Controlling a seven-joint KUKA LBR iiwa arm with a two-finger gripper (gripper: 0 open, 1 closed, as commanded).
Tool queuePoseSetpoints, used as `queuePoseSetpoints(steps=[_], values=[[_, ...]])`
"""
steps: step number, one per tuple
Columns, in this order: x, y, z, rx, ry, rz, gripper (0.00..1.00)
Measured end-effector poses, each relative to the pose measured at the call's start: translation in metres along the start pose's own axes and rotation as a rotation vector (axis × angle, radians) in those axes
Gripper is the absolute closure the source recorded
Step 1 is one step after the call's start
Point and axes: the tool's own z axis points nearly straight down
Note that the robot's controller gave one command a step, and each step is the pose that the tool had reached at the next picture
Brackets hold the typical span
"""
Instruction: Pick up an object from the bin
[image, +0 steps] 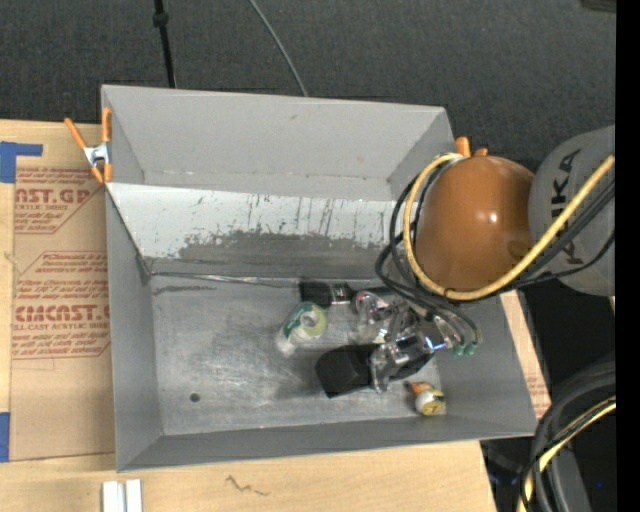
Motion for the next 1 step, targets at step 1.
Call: queuePoseSetpoints(steps=[1], values=[[-0.0196, -0.0125, -0.0461, 0.004, -0.011, 0.009, 1.0]])
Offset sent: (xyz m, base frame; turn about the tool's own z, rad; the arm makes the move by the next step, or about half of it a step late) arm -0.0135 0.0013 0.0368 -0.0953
